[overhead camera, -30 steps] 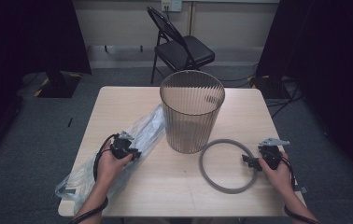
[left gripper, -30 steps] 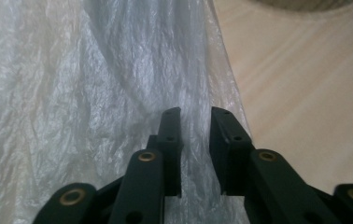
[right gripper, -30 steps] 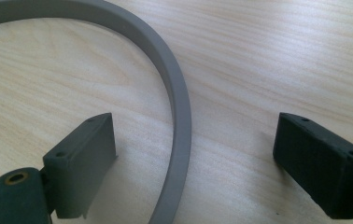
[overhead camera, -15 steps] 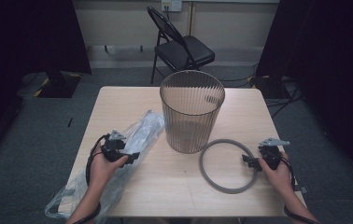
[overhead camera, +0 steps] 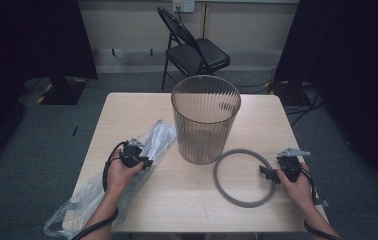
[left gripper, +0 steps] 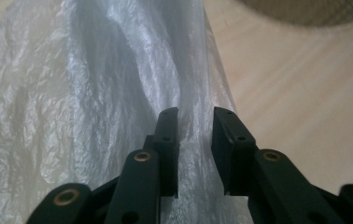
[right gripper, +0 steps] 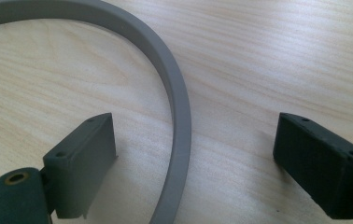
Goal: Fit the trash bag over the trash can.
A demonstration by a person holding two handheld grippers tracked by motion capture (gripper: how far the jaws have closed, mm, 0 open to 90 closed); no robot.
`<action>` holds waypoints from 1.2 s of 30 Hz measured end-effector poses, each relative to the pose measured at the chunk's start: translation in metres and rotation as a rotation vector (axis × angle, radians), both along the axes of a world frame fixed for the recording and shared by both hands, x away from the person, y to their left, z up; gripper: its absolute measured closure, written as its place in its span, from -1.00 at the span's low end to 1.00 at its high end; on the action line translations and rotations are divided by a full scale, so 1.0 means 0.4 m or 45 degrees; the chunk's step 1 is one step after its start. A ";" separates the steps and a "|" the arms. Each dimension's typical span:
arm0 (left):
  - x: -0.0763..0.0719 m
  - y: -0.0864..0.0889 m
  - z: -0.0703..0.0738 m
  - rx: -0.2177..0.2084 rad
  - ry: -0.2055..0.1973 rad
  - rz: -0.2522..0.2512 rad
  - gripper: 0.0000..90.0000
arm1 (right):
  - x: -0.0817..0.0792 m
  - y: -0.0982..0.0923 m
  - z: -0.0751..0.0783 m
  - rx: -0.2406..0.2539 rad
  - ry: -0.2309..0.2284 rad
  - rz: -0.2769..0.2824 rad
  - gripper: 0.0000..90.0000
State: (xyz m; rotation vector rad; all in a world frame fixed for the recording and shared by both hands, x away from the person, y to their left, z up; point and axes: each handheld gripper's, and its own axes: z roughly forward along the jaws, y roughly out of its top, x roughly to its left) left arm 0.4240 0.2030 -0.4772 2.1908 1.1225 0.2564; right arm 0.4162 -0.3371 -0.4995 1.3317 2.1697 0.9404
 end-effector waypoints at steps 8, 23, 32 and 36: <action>-0.022 0.049 0.042 0.074 -0.171 0.100 -0.51 | 0.000 0.000 0.000 0.000 0.001 -0.001 -0.73; -0.021 0.048 -0.026 0.109 -0.096 0.032 -0.50 | -0.002 0.001 0.001 0.000 0.005 -0.010 -0.73; -0.015 0.033 -0.014 0.097 -0.086 -0.019 0.14 | -0.002 0.002 0.000 0.001 0.004 -0.012 -0.73; -0.011 0.029 -0.007 0.056 -0.018 -0.005 0.69 | -0.002 0.001 0.001 0.000 0.004 -0.009 -0.73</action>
